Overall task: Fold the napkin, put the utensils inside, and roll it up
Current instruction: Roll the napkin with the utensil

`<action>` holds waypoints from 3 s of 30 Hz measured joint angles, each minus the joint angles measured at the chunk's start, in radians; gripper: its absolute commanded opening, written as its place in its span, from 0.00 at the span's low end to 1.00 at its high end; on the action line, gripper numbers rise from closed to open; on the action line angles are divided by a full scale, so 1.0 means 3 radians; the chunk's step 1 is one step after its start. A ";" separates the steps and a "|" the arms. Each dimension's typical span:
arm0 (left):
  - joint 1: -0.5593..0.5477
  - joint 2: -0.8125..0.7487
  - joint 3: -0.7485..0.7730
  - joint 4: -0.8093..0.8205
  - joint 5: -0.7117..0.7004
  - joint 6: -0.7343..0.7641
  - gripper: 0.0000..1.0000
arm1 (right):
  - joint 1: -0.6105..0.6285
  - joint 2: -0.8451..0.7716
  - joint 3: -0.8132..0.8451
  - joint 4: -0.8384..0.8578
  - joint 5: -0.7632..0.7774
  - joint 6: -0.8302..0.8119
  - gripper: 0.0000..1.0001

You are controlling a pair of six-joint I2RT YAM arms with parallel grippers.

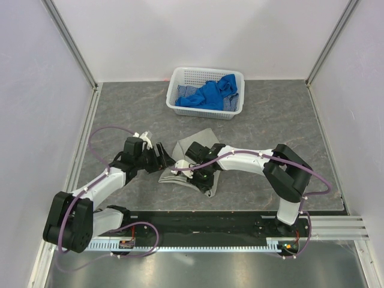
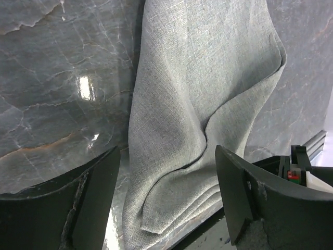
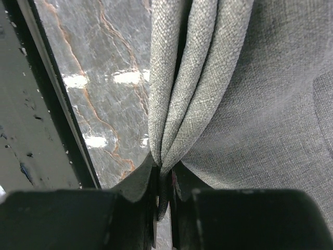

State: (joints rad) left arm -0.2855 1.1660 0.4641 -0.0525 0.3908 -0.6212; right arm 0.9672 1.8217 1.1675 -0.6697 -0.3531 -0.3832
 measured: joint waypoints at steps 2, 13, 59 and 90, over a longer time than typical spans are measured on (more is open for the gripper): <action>0.0000 -0.0015 -0.0014 -0.0006 -0.0031 -0.0028 0.81 | -0.0003 0.0008 0.0000 0.0000 -0.0038 -0.0019 0.15; 0.0000 -0.0437 -0.0150 -0.0458 -0.0306 -0.0149 0.81 | -0.0154 0.0032 -0.0046 0.0056 -0.0354 -0.0099 0.15; 0.0295 -0.0020 -0.0195 -0.0267 0.0893 -0.0507 0.02 | 0.0458 -0.0624 -0.0038 0.0739 0.1016 0.0552 0.82; 0.0481 0.0066 -0.0178 -0.0247 0.1100 -0.0473 0.51 | 0.0890 0.0028 -0.0181 0.1331 0.1708 0.1050 0.03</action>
State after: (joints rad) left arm -0.1413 1.1858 0.4107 -0.1265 0.7208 -0.7631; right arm 1.2343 1.8301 1.1133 -0.2703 0.1593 -0.0681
